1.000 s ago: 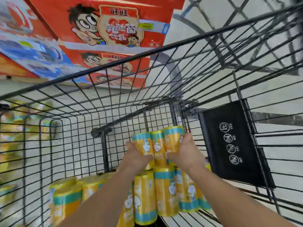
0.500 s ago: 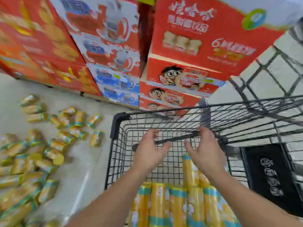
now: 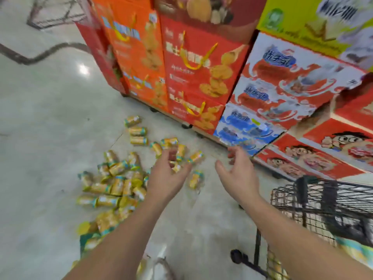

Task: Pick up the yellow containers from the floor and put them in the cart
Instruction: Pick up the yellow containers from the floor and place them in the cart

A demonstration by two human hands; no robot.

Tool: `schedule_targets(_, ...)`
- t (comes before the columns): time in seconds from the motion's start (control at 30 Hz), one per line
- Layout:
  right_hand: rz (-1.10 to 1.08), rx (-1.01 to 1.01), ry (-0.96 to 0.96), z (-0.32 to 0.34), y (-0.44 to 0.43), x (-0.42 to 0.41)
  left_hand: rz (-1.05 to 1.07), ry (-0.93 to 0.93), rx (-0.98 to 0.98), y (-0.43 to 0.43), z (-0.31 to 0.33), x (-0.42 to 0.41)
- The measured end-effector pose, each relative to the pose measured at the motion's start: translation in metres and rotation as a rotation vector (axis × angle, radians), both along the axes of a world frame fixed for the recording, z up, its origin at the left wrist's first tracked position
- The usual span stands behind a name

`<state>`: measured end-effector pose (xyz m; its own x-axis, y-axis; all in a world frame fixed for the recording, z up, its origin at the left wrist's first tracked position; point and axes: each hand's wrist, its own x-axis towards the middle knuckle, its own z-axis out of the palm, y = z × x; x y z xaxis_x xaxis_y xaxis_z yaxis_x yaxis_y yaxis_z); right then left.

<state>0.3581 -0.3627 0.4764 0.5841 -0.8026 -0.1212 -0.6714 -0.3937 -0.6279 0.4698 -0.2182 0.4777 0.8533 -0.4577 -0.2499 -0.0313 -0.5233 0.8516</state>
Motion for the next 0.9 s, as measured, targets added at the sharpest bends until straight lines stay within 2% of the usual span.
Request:
schedule_targets(0.17,-0.071,0.234,0.135,-0.102,0.026,0.031,0.106,0.089,0.160,0.067,-0.098,0.027)
schedule_targets(0.37,-0.115,0.427,0.346,-0.261,0.023,0.043,0.108,0.223,0.385,0.099,-0.249,0.033)
schedule_targets(0.53,-0.140,0.498,0.435,-0.432,0.000,0.071,0.104,0.250,0.544,0.089,-0.405,0.048)
schedule_targets(0.7,-0.211,0.504,0.476,-0.577,-0.028,0.094,0.037,0.207,0.595,0.068,-0.543,0.065)
schedule_targets(0.9,-0.371,0.472,0.385,-0.678,-0.055,0.132,0.083,0.107,0.566,0.051,-0.633,0.073)
